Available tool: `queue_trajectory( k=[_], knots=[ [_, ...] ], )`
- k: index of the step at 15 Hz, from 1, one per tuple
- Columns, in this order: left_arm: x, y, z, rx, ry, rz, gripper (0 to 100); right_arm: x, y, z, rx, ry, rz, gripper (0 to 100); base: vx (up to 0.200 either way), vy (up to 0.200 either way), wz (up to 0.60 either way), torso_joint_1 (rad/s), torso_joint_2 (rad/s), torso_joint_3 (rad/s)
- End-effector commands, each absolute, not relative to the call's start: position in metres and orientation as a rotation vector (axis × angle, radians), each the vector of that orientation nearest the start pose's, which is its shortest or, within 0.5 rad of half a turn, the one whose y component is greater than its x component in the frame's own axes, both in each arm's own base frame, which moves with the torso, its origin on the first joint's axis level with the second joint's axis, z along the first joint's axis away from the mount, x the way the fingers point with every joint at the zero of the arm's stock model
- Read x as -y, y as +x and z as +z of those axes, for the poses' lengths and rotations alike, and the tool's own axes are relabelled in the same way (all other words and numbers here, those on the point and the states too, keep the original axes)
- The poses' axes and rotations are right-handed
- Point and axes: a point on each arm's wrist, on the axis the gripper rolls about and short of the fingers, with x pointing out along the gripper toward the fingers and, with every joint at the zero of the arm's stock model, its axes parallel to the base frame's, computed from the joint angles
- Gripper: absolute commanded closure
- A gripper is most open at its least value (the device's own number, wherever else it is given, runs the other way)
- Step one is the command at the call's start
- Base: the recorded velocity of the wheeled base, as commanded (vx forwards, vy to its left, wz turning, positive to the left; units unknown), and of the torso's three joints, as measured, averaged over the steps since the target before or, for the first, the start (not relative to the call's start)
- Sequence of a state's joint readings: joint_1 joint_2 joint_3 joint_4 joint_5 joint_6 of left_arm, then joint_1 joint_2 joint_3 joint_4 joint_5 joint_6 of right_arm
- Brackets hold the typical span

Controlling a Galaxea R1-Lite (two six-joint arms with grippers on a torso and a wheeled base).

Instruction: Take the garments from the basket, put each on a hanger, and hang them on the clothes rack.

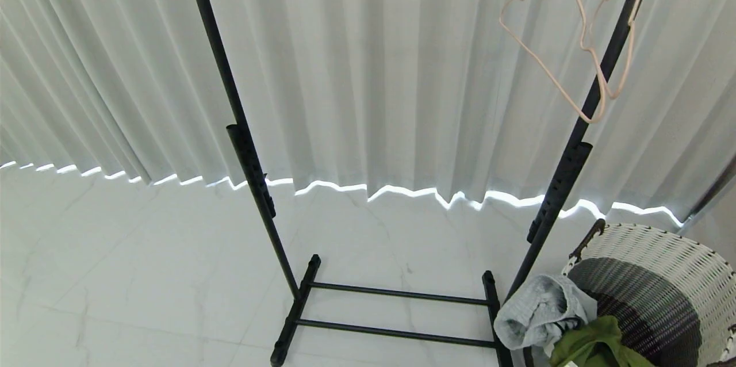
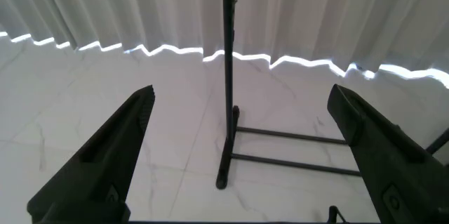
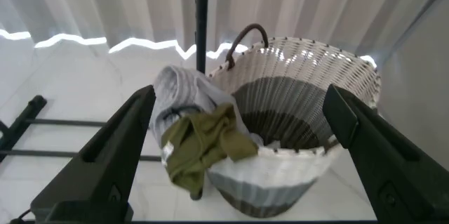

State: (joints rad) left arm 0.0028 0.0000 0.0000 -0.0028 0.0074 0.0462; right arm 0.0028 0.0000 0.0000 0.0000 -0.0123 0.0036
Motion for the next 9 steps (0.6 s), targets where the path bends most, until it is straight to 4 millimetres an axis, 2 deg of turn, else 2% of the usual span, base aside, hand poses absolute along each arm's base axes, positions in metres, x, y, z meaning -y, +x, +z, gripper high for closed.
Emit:
queue_trajectory(
  k=[1, 3, 9],
  knots=[
    [-0.0001, -0.0227, 0.0758, 0.001, 0.046, 0.011, 0, 0.0003, -0.0228, 0.0755, 0.0, 0.005, -0.009, 0, 0.2, 0.0, 0.0, 0.007, 0.0, 0.007],
    [-0.0001, -0.0227, 0.0758, 0.001, 0.049, 0.011, 0, 0.0003, -0.0228, 0.0755, 0.0, 0.005, -0.009, 0, 0.2, 0.0, 0.0, 0.002, 0.0, 0.002],
    [-0.0002, -0.0228, 0.0758, 0.003, -0.008, 0.014, 0, 0.0003, -0.0228, 0.0755, 0.0, 0.009, -0.009, 0, 0.0, 0.0, 0.0, -0.003, 0.01, 0.006]
  ],
)
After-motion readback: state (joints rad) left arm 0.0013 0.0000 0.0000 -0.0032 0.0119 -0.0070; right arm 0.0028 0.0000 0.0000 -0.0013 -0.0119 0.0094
